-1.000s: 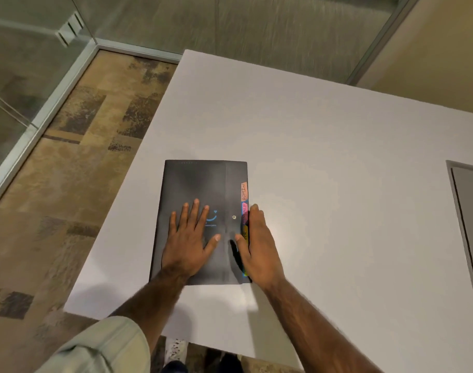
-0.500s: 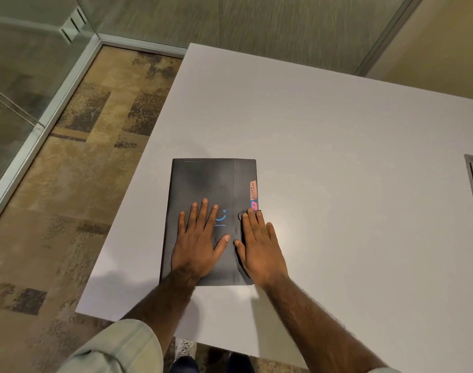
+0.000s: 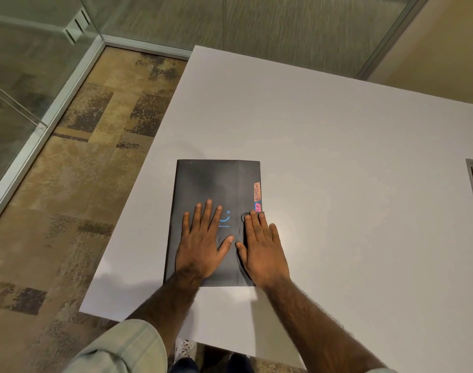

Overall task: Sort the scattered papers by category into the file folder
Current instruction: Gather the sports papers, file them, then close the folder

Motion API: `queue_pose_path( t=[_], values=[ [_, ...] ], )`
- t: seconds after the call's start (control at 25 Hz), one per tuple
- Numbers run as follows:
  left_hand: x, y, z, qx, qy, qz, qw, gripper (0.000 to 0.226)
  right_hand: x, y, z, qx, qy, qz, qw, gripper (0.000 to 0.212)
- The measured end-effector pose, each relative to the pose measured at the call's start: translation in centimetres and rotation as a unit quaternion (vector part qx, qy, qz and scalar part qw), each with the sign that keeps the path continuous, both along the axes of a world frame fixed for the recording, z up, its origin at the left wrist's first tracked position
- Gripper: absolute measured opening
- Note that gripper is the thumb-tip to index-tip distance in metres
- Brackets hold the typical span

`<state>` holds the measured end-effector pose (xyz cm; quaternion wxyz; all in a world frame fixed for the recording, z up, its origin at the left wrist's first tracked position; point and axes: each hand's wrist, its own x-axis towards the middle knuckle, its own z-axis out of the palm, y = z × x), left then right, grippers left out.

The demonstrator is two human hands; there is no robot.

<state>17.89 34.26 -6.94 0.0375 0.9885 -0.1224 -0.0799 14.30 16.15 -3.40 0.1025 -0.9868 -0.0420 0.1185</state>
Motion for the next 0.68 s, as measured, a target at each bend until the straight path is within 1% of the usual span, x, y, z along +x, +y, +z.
queue_pose_path(
  t=[0.12, 0.32, 0.4, 0.48, 0.56, 0.64, 0.68],
  values=[
    [0.0, 0.1, 0.0, -0.003, -0.001, 0.003, 1.0, 0.086, 0.1, 0.2, 0.1, -0.005, 0.006, -0.002, 1.0, 0.07],
    [-0.1, 0.0, 0.0, -0.007, -0.002, 0.001, 1.0, 0.086, 0.0, 0.6, -0.7, -0.038, -0.026, -0.007, 0.999, 0.071],
    [-0.1, 0.0, 0.0, -0.009, -0.005, -0.001, 1.0, 0.085, 0.0, 0.9, -1.0, -0.043, -0.025, -0.013, 0.999, 0.072],
    [0.0, -0.1, 0.2, -0.007, 0.005, 0.0, 1.0, 0.085, 0.0, 1.1, -0.6, -0.028, -0.007, -0.023, 0.999, 0.073],
    [0.2, -0.1, 0.5, -0.009, 0.021, 0.0, 1.0, 0.085, 0.1, 1.0, 0.3, 0.002, 0.034, -0.024, 0.999, 0.074],
    [0.2, 0.3, 1.3, -0.023, 0.033, 0.005, 0.999, 0.084, 0.0, 1.0, 1.2, 0.028, 0.071, -0.037, 0.996, 0.08],
    [0.1, 0.7, 1.8, -0.04, 0.031, 0.031, 0.998, 0.083, -0.2, 1.1, 1.6, 0.042, 0.073, -0.062, 0.994, 0.084]
  ],
)
